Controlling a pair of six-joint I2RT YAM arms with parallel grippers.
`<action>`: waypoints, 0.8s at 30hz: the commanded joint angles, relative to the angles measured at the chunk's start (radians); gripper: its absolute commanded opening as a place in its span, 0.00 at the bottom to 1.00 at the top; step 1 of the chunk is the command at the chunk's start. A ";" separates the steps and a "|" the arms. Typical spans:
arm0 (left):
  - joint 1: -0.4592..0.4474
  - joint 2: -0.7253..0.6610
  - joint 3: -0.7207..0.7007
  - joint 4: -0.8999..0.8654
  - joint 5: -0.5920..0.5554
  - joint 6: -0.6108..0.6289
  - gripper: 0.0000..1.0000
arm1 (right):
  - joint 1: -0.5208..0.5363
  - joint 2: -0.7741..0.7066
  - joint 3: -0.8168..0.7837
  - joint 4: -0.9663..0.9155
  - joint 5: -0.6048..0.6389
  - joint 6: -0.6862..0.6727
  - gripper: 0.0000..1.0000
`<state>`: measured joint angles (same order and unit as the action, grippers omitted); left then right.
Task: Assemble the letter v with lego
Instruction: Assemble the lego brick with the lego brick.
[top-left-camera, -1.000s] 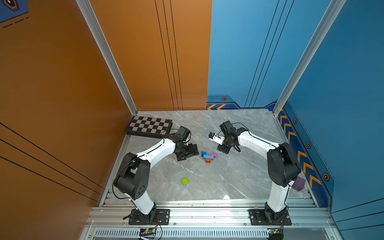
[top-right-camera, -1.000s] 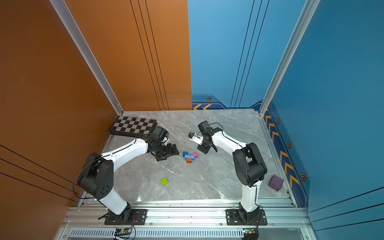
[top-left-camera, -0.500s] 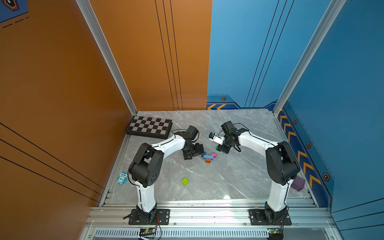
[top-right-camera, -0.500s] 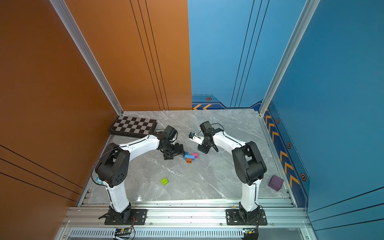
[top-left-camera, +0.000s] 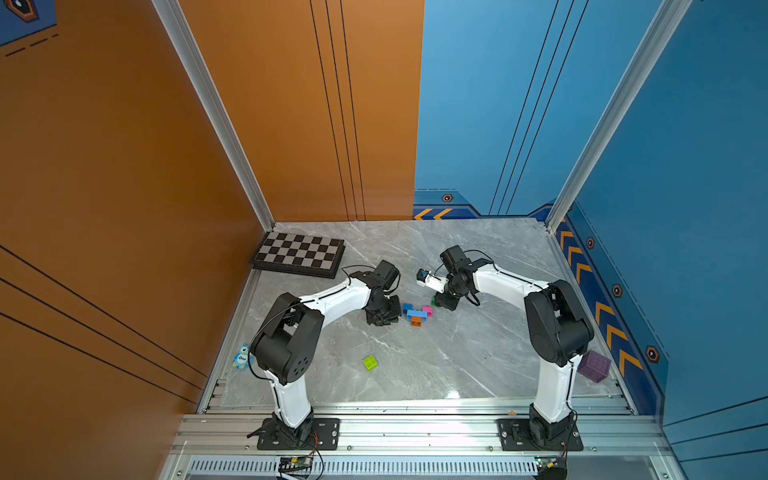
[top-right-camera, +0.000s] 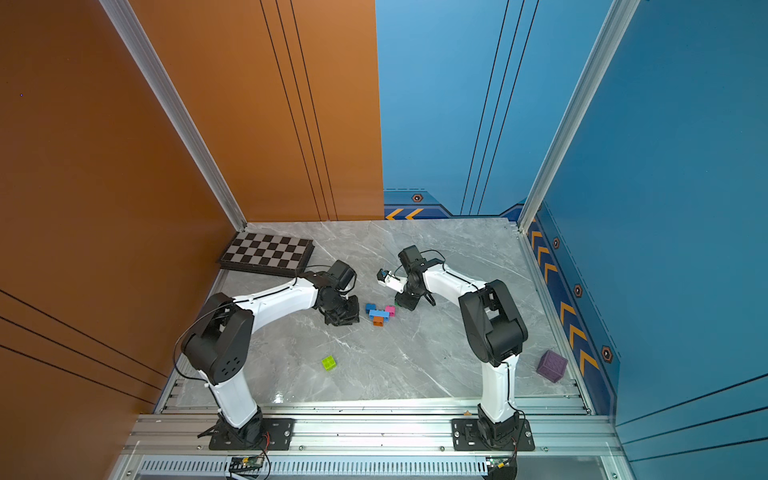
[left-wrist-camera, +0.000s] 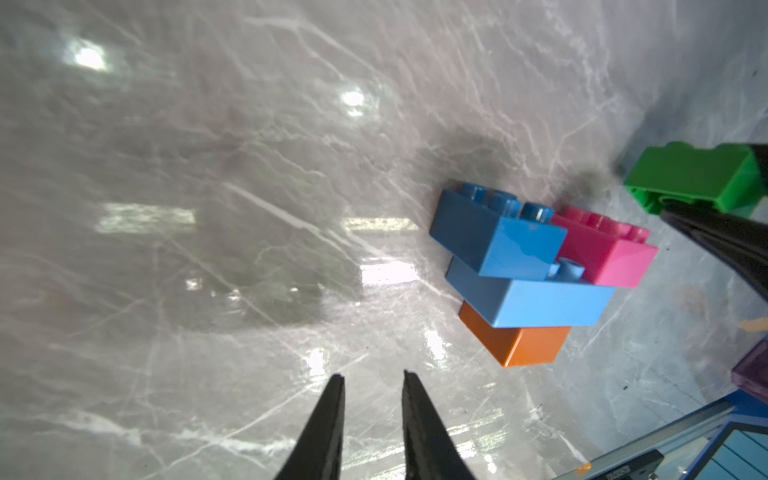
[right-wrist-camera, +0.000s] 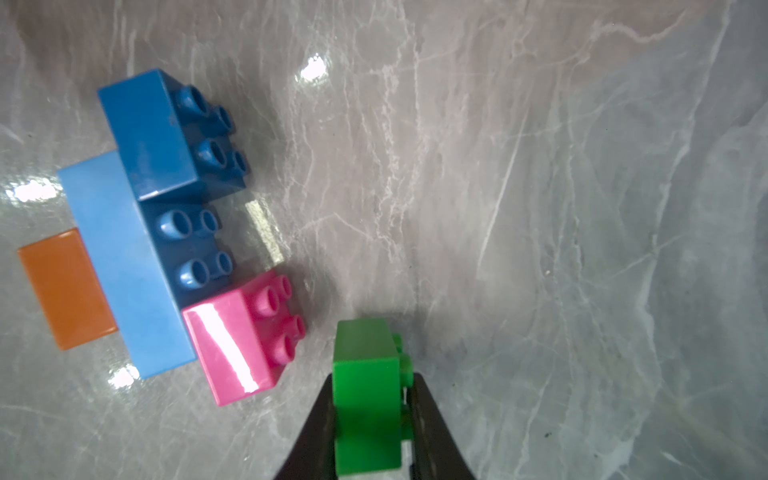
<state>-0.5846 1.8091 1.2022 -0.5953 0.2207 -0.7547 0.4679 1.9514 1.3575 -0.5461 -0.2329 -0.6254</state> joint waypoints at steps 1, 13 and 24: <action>-0.033 0.025 -0.004 -0.012 -0.031 -0.026 0.23 | 0.008 0.013 -0.004 -0.024 -0.006 -0.020 0.12; -0.036 0.080 0.040 -0.012 -0.043 -0.035 0.21 | 0.006 0.048 0.009 -0.043 -0.016 -0.097 0.22; -0.028 0.086 0.046 -0.012 -0.033 -0.030 0.21 | 0.009 0.061 0.024 -0.061 -0.058 -0.143 0.28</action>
<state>-0.6216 1.8835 1.2266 -0.5945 0.1982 -0.7834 0.4721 1.9789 1.3605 -0.5510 -0.2569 -0.7380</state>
